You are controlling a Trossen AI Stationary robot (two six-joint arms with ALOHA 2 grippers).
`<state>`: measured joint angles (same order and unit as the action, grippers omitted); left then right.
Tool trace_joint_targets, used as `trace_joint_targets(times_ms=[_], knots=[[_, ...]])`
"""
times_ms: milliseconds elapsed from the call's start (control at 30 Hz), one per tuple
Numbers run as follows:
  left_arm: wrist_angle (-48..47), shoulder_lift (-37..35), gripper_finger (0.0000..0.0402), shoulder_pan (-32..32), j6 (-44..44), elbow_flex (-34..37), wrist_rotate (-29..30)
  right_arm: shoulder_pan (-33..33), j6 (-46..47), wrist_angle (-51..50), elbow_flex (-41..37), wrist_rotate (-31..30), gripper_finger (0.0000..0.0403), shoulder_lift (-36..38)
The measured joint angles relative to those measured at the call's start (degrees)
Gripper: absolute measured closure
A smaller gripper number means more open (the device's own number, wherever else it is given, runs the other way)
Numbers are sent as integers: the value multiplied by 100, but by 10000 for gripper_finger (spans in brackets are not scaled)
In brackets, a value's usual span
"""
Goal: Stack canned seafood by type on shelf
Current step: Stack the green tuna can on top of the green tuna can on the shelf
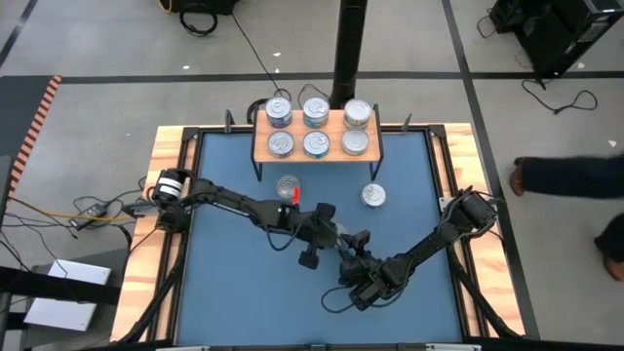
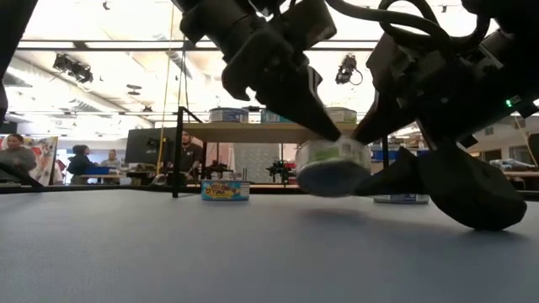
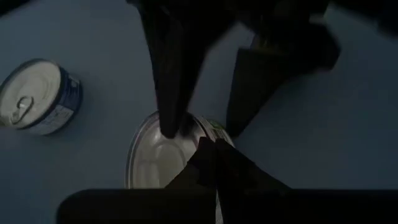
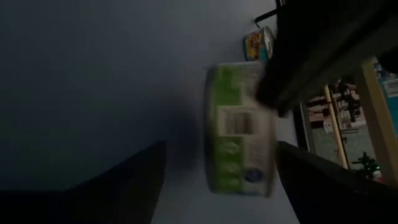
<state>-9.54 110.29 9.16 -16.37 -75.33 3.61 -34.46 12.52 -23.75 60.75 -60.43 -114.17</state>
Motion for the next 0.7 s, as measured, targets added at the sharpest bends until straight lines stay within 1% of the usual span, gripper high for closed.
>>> trace_joint_targets(times_ms=[100,200,267,367,533,633,700], knots=[[69,-74,401,-60,169,-4,-322,0,-97,18,0,-58,100,0],[100,-76,401,-67,207,-4,-377,5,-123,5,-4,-193,112,-4],[100,-76,401,-67,213,-4,-453,5,-142,6,-9,-298,126,-7],[103,-76,401,-64,302,-4,-525,9,-162,55,-11,-343,165,-11],[100,-76,401,-65,337,-4,-560,5,-158,106,-11,-347,262,-11],[96,-76,395,-66,353,-4,-588,-22,-155,65,45,-336,263,-18],[79,-103,381,-35,334,-4,-592,-28,-158,41,103,-306,263,-22]])
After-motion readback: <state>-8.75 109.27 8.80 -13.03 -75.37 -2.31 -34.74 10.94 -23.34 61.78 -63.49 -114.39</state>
